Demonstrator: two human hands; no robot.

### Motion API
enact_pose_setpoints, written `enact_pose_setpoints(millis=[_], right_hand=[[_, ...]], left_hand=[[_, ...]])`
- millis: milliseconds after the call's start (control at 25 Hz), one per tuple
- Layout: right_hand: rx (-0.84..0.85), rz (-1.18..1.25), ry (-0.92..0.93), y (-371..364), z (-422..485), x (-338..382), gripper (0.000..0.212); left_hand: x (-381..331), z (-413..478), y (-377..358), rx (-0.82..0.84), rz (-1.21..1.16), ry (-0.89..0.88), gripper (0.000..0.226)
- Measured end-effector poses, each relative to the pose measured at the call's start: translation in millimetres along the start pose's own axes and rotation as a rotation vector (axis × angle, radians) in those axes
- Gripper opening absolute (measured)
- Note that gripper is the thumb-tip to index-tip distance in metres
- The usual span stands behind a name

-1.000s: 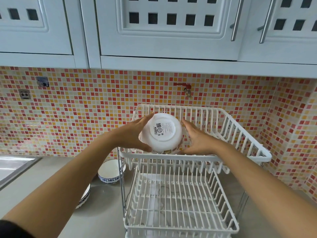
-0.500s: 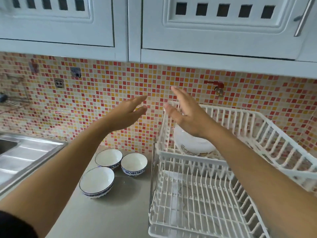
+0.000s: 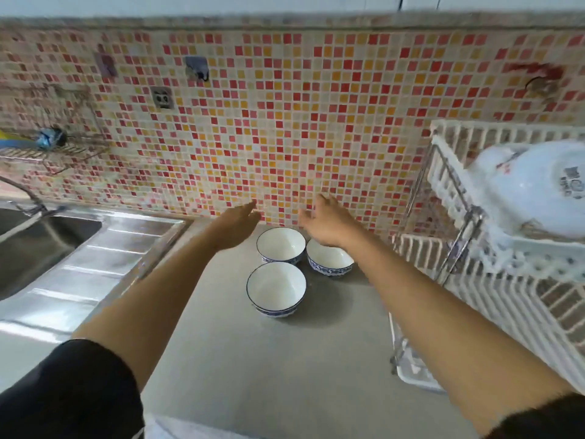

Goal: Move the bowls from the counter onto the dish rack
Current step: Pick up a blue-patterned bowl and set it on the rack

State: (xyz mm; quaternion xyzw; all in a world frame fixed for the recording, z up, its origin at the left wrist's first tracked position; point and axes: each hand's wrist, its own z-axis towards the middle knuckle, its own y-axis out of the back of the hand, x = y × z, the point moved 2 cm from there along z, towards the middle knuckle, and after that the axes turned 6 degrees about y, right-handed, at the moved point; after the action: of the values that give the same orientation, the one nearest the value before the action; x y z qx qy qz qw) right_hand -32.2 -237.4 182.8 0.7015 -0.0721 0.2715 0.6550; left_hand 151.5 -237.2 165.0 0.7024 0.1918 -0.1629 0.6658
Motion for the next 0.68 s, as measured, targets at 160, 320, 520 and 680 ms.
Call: enact_pose_setpoints(millis=[160,320,520,680], right_hand=[[0.152,0.128,-0.365,-105.9,13.3,-57.6,0.073],[0.184,0.300,-0.505,-174.3,15.7,-79.0,0.076],[0.088,0.695,-0.586,-223.3,22.3,-73.9,0.045],[0.061,0.931,-0.601,-220.8,11.3,-61.6,0.038]], left_hand=[[66.5,25.1,-75.1,0.174,0.073,0.207,0.056],[99.3,32.4,-139.0,0.222,0.028,0.401,0.059],[113.7,33.9,-175.3,0.276,-0.076,0.497,0.062],[121.1,27.4,-160.0,0.221,-0.231,0.462,0.032]])
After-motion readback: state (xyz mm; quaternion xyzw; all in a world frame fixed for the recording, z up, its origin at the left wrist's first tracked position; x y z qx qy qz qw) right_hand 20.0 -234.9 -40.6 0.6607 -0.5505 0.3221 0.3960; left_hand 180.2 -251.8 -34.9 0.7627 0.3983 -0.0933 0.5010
